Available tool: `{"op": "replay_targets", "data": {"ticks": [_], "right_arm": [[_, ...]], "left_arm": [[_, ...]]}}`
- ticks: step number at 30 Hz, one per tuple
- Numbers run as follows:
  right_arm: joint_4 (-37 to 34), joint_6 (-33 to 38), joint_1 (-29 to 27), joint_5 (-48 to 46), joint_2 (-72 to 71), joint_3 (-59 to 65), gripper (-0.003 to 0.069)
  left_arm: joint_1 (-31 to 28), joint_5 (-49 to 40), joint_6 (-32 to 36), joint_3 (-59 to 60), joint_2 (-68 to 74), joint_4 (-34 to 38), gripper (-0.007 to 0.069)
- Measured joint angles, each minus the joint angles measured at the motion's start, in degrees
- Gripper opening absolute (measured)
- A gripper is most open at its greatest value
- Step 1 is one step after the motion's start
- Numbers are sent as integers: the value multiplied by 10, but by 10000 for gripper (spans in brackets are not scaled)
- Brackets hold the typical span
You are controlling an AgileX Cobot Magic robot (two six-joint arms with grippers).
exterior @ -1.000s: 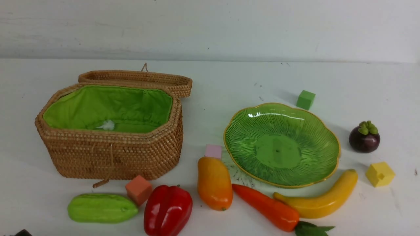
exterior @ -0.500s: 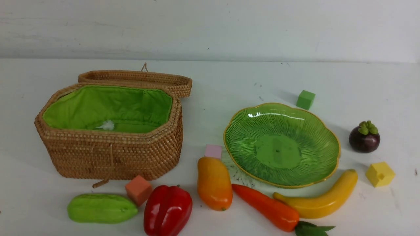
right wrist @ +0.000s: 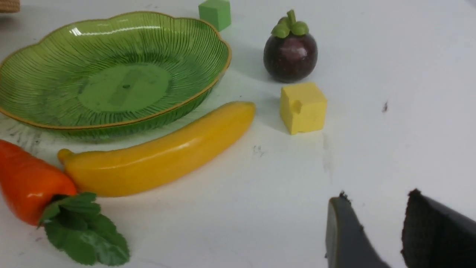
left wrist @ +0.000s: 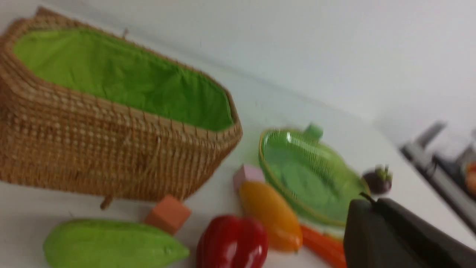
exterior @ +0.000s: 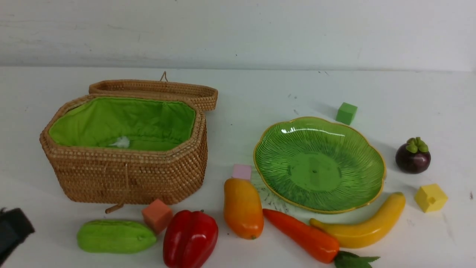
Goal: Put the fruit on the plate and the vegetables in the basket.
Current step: Take a chayote with your left arm and place it on the basket on the left.
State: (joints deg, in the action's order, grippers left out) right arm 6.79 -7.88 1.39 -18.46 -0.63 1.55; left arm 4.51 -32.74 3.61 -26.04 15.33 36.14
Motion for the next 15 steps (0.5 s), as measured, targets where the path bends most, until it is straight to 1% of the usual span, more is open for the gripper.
{"op": "replay_targets", "data": {"ticks": [2, 4, 5, 6, 7, 10, 12, 13, 15], "right_arm": [[-18, -26, 0, 36, 0, 0, 241], [-43, -56, 0, 67, 0, 0, 241], [-68, -94, 0, 100, 0, 0, 241], [-80, -103, 0, 115, 0, 0, 241], [-98, -136, 0, 145, 0, 0, 241], [-119, -185, 0, 207, 0, 0, 241], [-120, -217, 3, 221, 0, 0, 232], [-119, -227, 8, 212, 0, -4, 225], [-102, -254, 30, 154, 3, -37, 190]], "left_arm": [[0, -64, 29, -37, 57, 0, -13], [0, -98, 41, -61, 98, 0, -13], [0, -114, 44, -73, 137, 0, -13], [0, -116, 46, -76, 146, 0, -13], [0, -118, 63, -80, 172, 0, -13], [0, -126, 127, -83, 215, 7, -13], [0, -148, 163, -90, 237, 19, -13], [0, -156, 171, -94, 241, 23, -13], [0, -188, 198, -114, 265, 31, -13]]}}
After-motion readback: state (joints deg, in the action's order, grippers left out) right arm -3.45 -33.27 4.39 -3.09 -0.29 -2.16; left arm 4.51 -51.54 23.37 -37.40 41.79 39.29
